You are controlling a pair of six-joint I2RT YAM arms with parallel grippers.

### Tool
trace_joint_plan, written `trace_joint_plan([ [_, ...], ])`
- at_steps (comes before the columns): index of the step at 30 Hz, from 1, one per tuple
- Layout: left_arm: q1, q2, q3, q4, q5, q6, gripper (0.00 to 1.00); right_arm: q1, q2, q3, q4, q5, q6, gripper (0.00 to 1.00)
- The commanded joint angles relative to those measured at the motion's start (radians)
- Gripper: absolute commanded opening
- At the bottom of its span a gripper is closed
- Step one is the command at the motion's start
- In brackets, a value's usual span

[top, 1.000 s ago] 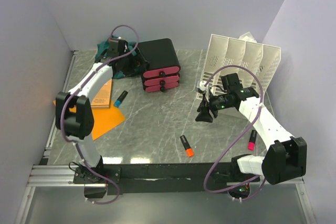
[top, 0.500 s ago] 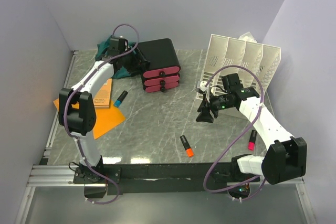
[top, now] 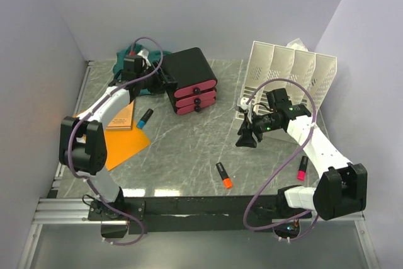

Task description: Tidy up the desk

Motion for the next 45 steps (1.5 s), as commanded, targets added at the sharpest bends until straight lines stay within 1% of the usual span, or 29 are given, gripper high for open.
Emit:
trace_joint_plan([
  [1,0.010,-0.053,-0.123,-0.148,0.078,0.111,0.46,-0.016,0.010,0.016,-0.009,-0.032,-0.018,0.62],
  [7,0.060,-0.145,-0.196,-0.162,0.078,0.154,0.47,-0.026,0.013,0.016,-0.012,-0.041,-0.021,0.62],
  [10,0.067,-0.188,-0.204,-0.154,0.098,0.198,0.50,-0.027,0.011,0.014,-0.013,-0.041,-0.024,0.62],
  [13,0.060,-0.285,-0.251,-0.108,0.145,0.257,0.56,-0.033,0.007,0.010,-0.006,-0.038,-0.021,0.62],
  [14,0.052,-0.341,-0.265,-0.098,0.138,0.272,0.64,-0.036,0.005,0.010,-0.004,-0.037,-0.021,0.62],
  [16,0.017,-0.422,-0.326,-0.079,0.101,0.287,0.72,-0.039,0.004,0.010,-0.003,-0.040,-0.020,0.62],
  [17,0.000,-0.450,-0.348,-0.067,0.082,0.292,0.79,-0.039,0.005,0.008,-0.001,-0.038,-0.020,0.62],
  [18,-0.017,-0.475,-0.391,-0.044,0.052,0.295,0.81,-0.039,0.004,0.010,-0.001,-0.038,-0.020,0.62],
  [19,-0.061,-0.516,-0.406,-0.035,0.020,0.297,0.84,-0.041,0.004,0.010,-0.001,-0.038,-0.021,0.62],
  [20,-0.087,-0.535,-0.420,-0.027,-0.016,0.289,0.88,-0.042,0.004,0.010,-0.001,-0.037,-0.020,0.62],
  [21,-0.112,-0.553,-0.448,0.004,-0.049,0.281,0.91,-0.045,0.001,0.008,0.000,-0.037,-0.018,0.62],
  [22,-0.168,-0.584,-0.459,0.017,-0.129,0.277,0.93,-0.047,0.001,0.008,0.000,-0.037,-0.020,0.62],
  [23,-0.199,-0.593,-0.466,0.028,-0.170,0.265,0.98,-0.047,0.001,0.007,0.000,-0.040,-0.020,0.62],
  [24,-0.230,-0.601,-0.471,0.042,-0.221,0.260,1.00,-0.052,-0.002,0.007,0.003,-0.041,-0.018,0.62],
  [25,-0.283,-0.605,-0.469,0.059,-0.300,0.257,0.99,-0.056,-0.004,0.005,0.003,-0.040,-0.018,0.62],
  [27,-0.322,-0.601,-0.463,0.080,-0.358,0.245,0.99,-0.064,-0.011,0.003,0.008,-0.043,-0.015,0.62],
  [28,-0.342,-0.589,-0.462,0.114,-0.364,0.237,0.99,-0.073,-0.012,0.003,0.008,-0.044,-0.015,0.62],
  [30,-0.345,-0.567,-0.462,0.154,-0.360,0.212,1.00,-0.082,-0.022,0.002,0.011,-0.052,-0.012,0.62],
  [32,-0.345,-0.504,-0.450,0.174,-0.337,0.186,1.00,-0.091,-0.025,-0.001,0.017,-0.052,-0.009,0.62],
  [35,-0.367,-0.425,-0.399,0.151,-0.341,0.171,0.99,-0.107,-0.031,-0.001,0.019,-0.058,-0.007,0.62],
  [36,-0.390,-0.414,-0.376,0.145,-0.411,0.172,1.00,-0.107,-0.036,-0.001,0.019,-0.060,-0.004,0.62],
  [37,-0.443,-0.389,-0.362,0.136,-0.453,0.180,1.00,-0.111,-0.038,-0.001,0.022,-0.061,-0.003,0.62],
  [39,-0.491,-0.356,-0.313,0.084,-0.583,0.174,0.99,-0.115,-0.041,-0.003,0.029,-0.060,0.003,0.62],
  [40,-0.523,-0.316,-0.301,0.068,-0.617,0.162,0.99,-0.115,-0.042,-0.003,0.031,-0.060,0.005,0.62],
  [42,-0.548,-0.276,-0.269,0.042,-0.678,0.114,0.97,-0.115,-0.041,-0.001,0.029,-0.060,0.005,0.62],
  [43,-0.575,-0.233,-0.259,0.036,-0.762,0.096,0.97,-0.115,-0.041,0.000,0.029,-0.058,0.006,0.62],
  [45,-0.598,-0.185,-0.223,0.019,-0.850,0.041,0.94,-0.119,-0.044,-0.001,0.031,-0.057,0.008,0.62],
])
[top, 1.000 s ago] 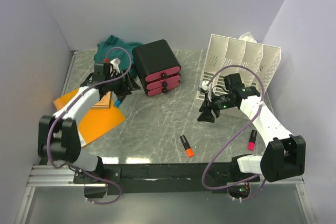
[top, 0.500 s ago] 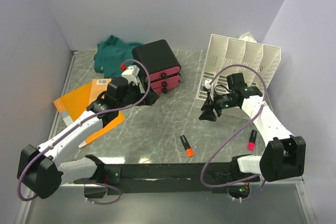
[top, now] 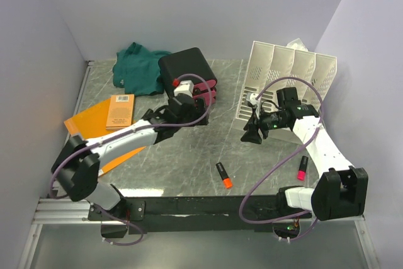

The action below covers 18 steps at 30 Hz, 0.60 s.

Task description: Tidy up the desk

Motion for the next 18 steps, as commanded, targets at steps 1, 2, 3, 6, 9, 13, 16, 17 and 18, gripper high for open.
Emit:
trace_joint_plan([
  [1,-0.058,0.128,0.105,-0.059,-0.327,-0.122,0.92,-0.011,-0.030,0.000,0.026,-0.026,0.011,0.62],
  [2,-0.063,0.159,0.128,-0.083,-0.363,-0.166,0.90,-0.011,-0.030,-0.002,0.027,-0.028,0.011,0.62],
  [3,-0.067,0.191,0.178,-0.102,-0.387,-0.180,0.87,-0.014,-0.030,-0.002,0.027,-0.029,0.013,0.62],
  [6,-0.072,0.317,0.278,-0.160,-0.461,-0.220,0.83,-0.017,-0.030,0.001,0.024,-0.029,0.011,0.62],
  [9,-0.074,0.424,0.338,-0.157,-0.504,-0.209,0.74,-0.020,-0.029,0.001,0.023,-0.032,0.010,0.62],
  [13,-0.075,0.497,0.387,-0.136,-0.550,-0.188,0.68,-0.025,-0.029,0.004,0.020,-0.032,0.010,0.62],
  [16,-0.075,0.543,0.417,-0.125,-0.587,-0.186,0.65,-0.026,-0.024,0.006,0.016,-0.034,0.006,0.62],
  [17,-0.075,0.554,0.430,-0.116,-0.589,-0.186,0.65,-0.025,-0.026,0.007,0.016,-0.032,0.006,0.62],
  [18,-0.075,0.575,0.437,-0.108,-0.592,-0.185,0.65,-0.026,-0.024,0.009,0.016,-0.034,0.006,0.63],
])
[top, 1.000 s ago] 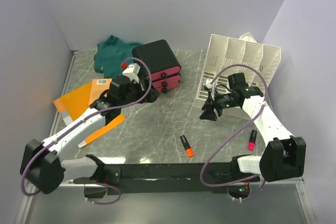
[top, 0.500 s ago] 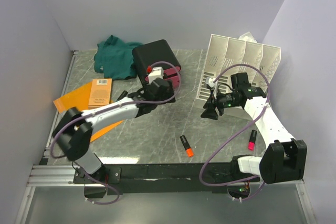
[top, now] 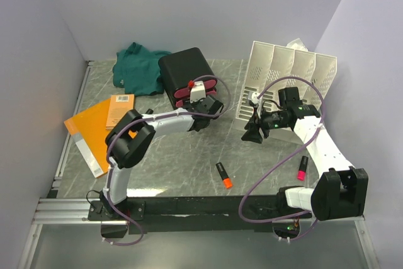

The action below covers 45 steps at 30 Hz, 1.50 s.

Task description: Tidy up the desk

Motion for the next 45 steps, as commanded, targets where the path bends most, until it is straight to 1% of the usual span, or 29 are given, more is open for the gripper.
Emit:
trace_joint_plan([
  [1,-0.005,0.045,0.075,0.034,-0.081,-0.002,0.63,-0.008,-0.020,0.008,0.008,-0.026,-0.004,0.62],
  [8,-0.003,0.129,0.160,0.008,-0.113,-0.013,0.58,-0.008,-0.022,0.011,0.006,-0.026,-0.005,0.63],
  [15,0.021,0.180,0.199,-0.033,-0.124,-0.044,0.52,-0.011,-0.015,0.013,0.002,-0.028,-0.010,0.63],
  [21,0.036,0.178,0.194,-0.018,-0.089,-0.042,0.40,-0.014,-0.012,0.016,-0.003,-0.029,-0.015,0.63],
  [24,0.035,0.155,0.168,0.001,-0.072,-0.027,0.28,-0.019,-0.014,0.014,-0.003,-0.031,-0.015,0.63],
  [25,0.035,0.146,0.158,0.005,-0.067,-0.019,0.22,-0.019,-0.015,0.014,-0.003,-0.032,-0.015,0.63],
  [28,0.029,0.097,0.089,0.036,-0.040,-0.008,0.13,-0.022,-0.015,0.014,-0.005,-0.032,-0.016,0.63],
  [31,0.020,0.024,-0.009,0.066,0.003,-0.018,0.08,-0.025,-0.014,0.014,-0.005,-0.031,-0.016,0.63],
  [32,0.013,0.004,-0.070,0.076,0.013,-0.018,0.08,-0.025,-0.015,0.014,-0.003,-0.031,-0.016,0.63],
  [34,-0.006,-0.061,-0.131,0.100,0.049,-0.025,0.07,-0.027,-0.015,0.014,-0.005,-0.032,-0.016,0.62],
  [35,-0.016,-0.082,-0.193,0.116,0.063,-0.021,0.07,-0.028,-0.015,0.013,-0.005,-0.032,-0.018,0.63],
  [37,-0.048,-0.141,-0.247,0.120,0.080,-0.028,0.07,-0.028,-0.012,0.013,-0.006,-0.034,-0.018,0.63],
  [38,-0.060,-0.159,-0.299,0.136,0.100,-0.028,0.07,-0.028,-0.012,0.013,-0.005,-0.032,-0.019,0.63],
  [40,-0.085,-0.210,-0.344,0.137,0.114,-0.048,0.08,-0.031,-0.012,0.013,-0.006,-0.032,-0.019,0.63],
  [41,-0.088,-0.225,-0.387,0.151,0.137,-0.051,0.08,-0.031,-0.011,0.011,-0.006,-0.031,-0.019,0.63],
  [44,-0.092,-0.286,-0.450,0.171,0.172,-0.067,0.11,-0.034,-0.008,0.010,-0.006,-0.031,-0.022,0.63],
  [45,-0.094,-0.309,-0.461,0.180,0.191,-0.067,0.15,-0.034,-0.008,0.010,-0.006,-0.029,-0.024,0.63],
])
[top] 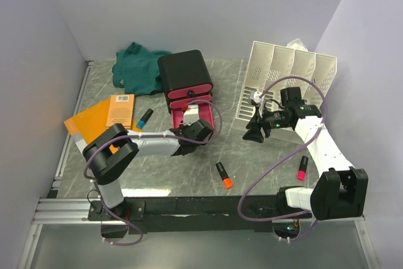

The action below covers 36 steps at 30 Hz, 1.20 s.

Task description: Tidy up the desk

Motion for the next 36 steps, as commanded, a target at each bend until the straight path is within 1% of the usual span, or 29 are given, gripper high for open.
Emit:
trace_joint_plan([
  [1,0.007,-0.096,-0.073,0.029,0.074,-0.036,0.27,-0.012,-0.005,0.010,-0.005,-0.022,-0.021,0.63],
  [3,0.007,-0.110,-0.070,0.014,0.083,-0.025,0.43,-0.014,-0.006,0.008,-0.007,-0.022,-0.024,0.63],
  [4,0.005,-0.113,-0.061,0.008,0.086,-0.019,0.63,-0.017,-0.006,0.008,-0.007,-0.022,-0.025,0.63],
  [5,0.005,-0.115,-0.056,0.000,0.087,-0.013,0.70,-0.018,-0.006,0.007,-0.007,-0.022,-0.025,0.63],
  [7,0.005,-0.133,-0.050,-0.006,0.113,-0.001,0.83,-0.024,-0.008,0.005,-0.005,-0.021,-0.027,0.63],
  [10,0.005,-0.176,-0.062,0.006,0.167,0.024,0.91,-0.038,-0.012,0.002,-0.008,-0.018,-0.030,0.63],
  [12,0.005,-0.228,-0.078,0.015,0.205,0.054,0.93,-0.044,-0.015,-0.001,-0.010,-0.013,-0.036,0.63],
  [14,0.005,-0.274,-0.122,0.044,0.274,0.073,0.94,-0.052,-0.025,-0.007,-0.014,-0.007,-0.047,0.63],
  [16,0.005,-0.355,-0.179,0.070,0.349,0.098,0.97,-0.052,-0.043,-0.018,0.004,0.011,-0.036,0.63],
  [18,0.005,-0.433,-0.219,0.083,0.405,0.090,0.99,-0.084,-0.058,-0.027,0.013,0.025,-0.028,0.63],
  [22,-0.005,-0.556,-0.332,0.104,0.531,0.017,1.00,-0.112,-0.084,-0.040,0.039,0.079,0.007,0.63],
  [23,-0.024,-0.591,-0.348,0.106,0.560,-0.043,0.99,-0.112,-0.091,-0.046,0.041,0.097,0.013,0.63],
  [25,-0.054,-0.605,-0.365,0.103,0.571,-0.101,0.99,-0.112,-0.124,-0.058,0.061,0.155,0.050,0.63],
  [26,-0.100,-0.604,-0.363,0.078,0.555,-0.163,0.99,-0.113,-0.137,-0.070,0.067,0.172,0.062,0.63],
  [28,-0.149,-0.583,-0.340,0.052,0.529,-0.230,0.99,-0.115,-0.181,-0.099,0.092,0.206,0.100,0.64],
  [29,-0.200,-0.545,-0.328,0.037,0.514,-0.291,0.99,-0.115,-0.196,-0.111,0.107,0.212,0.116,0.64],
  [31,-0.246,-0.489,-0.251,-0.040,0.456,-0.356,1.00,-0.124,-0.232,-0.147,0.142,0.217,0.143,0.64],
  [32,-0.281,-0.422,-0.216,-0.070,0.445,-0.396,0.99,-0.135,-0.241,-0.154,0.148,0.211,0.148,0.65],
  [33,-0.295,-0.383,-0.131,-0.153,0.415,-0.421,0.99,-0.162,-0.253,-0.159,0.154,0.200,0.153,0.65],
  [34,-0.311,-0.344,-0.081,-0.208,0.388,-0.436,0.99,-0.176,-0.259,-0.165,0.155,0.190,0.151,0.65],
  [35,-0.343,-0.258,-0.026,-0.265,0.364,-0.467,1.00,-0.188,-0.262,-0.170,0.153,0.161,0.153,0.65],
  [36,-0.355,-0.212,0.091,-0.329,0.335,-0.494,1.00,-0.216,-0.267,-0.173,0.153,0.151,0.150,0.65],
])
